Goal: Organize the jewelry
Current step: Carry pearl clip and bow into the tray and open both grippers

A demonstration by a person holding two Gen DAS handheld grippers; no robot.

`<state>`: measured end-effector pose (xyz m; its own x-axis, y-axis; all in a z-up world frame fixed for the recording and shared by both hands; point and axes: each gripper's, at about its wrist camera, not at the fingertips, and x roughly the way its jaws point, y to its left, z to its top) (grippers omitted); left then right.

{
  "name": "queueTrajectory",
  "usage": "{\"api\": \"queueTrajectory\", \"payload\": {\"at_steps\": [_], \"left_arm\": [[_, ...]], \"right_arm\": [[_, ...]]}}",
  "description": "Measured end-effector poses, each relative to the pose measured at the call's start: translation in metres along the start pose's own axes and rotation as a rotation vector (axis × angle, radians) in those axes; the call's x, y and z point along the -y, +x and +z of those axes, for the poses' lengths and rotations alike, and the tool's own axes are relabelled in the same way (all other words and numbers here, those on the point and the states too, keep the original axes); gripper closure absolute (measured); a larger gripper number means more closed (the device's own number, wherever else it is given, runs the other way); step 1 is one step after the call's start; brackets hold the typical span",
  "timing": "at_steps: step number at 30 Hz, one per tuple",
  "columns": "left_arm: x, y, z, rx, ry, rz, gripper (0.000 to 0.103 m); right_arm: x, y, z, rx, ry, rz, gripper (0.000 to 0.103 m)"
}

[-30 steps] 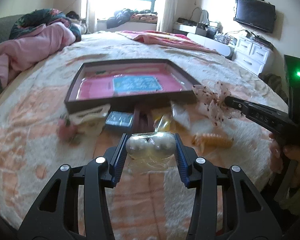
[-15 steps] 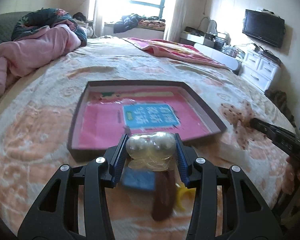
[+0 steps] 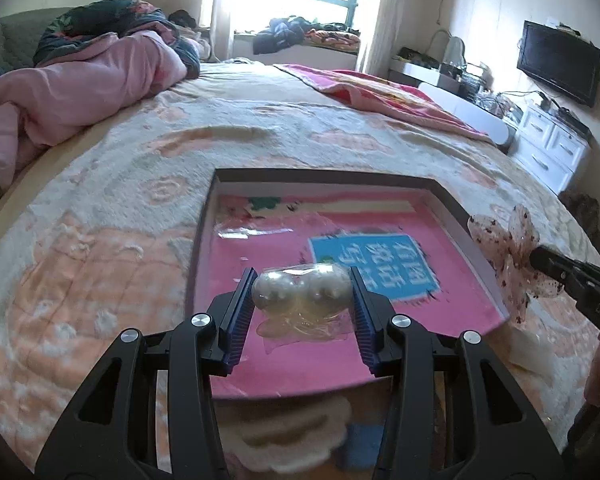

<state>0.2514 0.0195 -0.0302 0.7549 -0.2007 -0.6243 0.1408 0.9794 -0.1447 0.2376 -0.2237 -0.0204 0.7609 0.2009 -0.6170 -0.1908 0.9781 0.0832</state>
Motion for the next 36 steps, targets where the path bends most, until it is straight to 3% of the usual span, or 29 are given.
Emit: {"api": "queueTrajectory", "payload": {"at_steps": [13, 24, 31, 36], "left_arm": [[-0.012, 0.033, 0.001, -0.076, -0.020, 0.006, 0.066], [-0.011, 0.041, -0.004, -0.112, -0.012, 0.004, 0.066], [-0.011, 0.041, -0.004, -0.108, -0.017, 0.002, 0.064], [-0.012, 0.037, -0.004, -0.095, -0.022, 0.008, 0.053]], "right_arm": [[-0.002, 0.050, 0.003, -0.080, 0.028, -0.027, 0.095], [0.003, 0.057, -0.005, -0.110, 0.033, -0.032, 0.092], [0.001, 0.049, -0.008, -0.090, 0.026, -0.031, 0.075], [0.002, 0.037, -0.009, -0.062, 0.028, -0.032, 0.056]]}}
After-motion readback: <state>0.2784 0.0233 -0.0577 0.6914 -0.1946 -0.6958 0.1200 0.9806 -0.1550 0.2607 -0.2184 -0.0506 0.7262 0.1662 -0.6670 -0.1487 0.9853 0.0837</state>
